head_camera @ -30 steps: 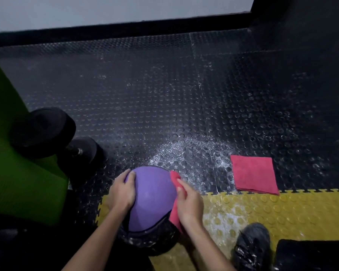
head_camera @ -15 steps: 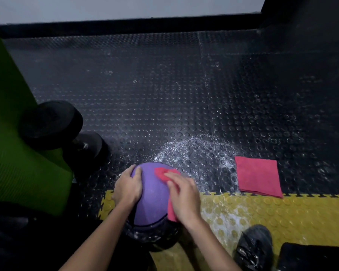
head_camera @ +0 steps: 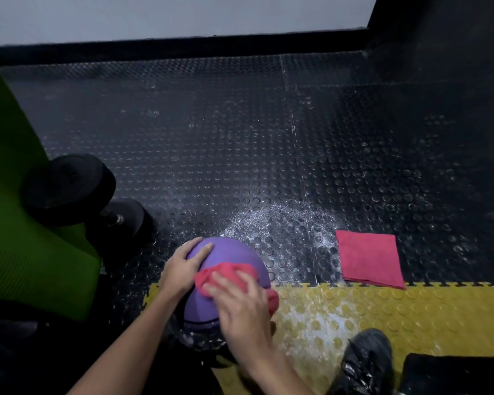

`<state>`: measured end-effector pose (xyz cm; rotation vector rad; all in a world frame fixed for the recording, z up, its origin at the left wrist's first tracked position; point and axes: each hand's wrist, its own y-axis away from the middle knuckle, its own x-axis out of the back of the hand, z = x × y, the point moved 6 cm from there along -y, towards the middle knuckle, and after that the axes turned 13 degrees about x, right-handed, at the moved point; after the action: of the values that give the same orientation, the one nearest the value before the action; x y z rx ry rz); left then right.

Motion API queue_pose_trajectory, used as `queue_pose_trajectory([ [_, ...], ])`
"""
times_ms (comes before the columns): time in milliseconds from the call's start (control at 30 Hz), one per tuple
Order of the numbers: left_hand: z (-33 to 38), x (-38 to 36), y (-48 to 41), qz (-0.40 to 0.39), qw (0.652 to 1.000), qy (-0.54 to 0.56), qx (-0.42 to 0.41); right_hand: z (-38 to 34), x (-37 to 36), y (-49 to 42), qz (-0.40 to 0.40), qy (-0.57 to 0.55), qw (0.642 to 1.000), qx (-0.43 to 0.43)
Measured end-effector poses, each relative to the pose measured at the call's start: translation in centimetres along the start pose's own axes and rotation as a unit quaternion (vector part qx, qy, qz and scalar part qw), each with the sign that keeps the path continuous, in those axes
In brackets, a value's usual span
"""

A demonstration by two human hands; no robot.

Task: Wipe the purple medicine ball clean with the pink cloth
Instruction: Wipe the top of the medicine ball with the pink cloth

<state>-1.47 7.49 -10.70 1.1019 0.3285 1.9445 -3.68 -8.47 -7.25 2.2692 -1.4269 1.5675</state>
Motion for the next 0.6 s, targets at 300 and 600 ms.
queue_pose_trajectory([
  [300, 2.6, -1.6, -1.6, 0.022, 0.996, -0.062, 0.064, 7.8, 0.6, 0.5, 0.128, -0.139, 0.952, -0.242],
  [600, 5.7, -4.4, -2.0, 0.028, 0.985, -0.149, 0.087, 8.2, 2.1, 1.2, 0.131, -0.120, 0.967, -0.186],
])
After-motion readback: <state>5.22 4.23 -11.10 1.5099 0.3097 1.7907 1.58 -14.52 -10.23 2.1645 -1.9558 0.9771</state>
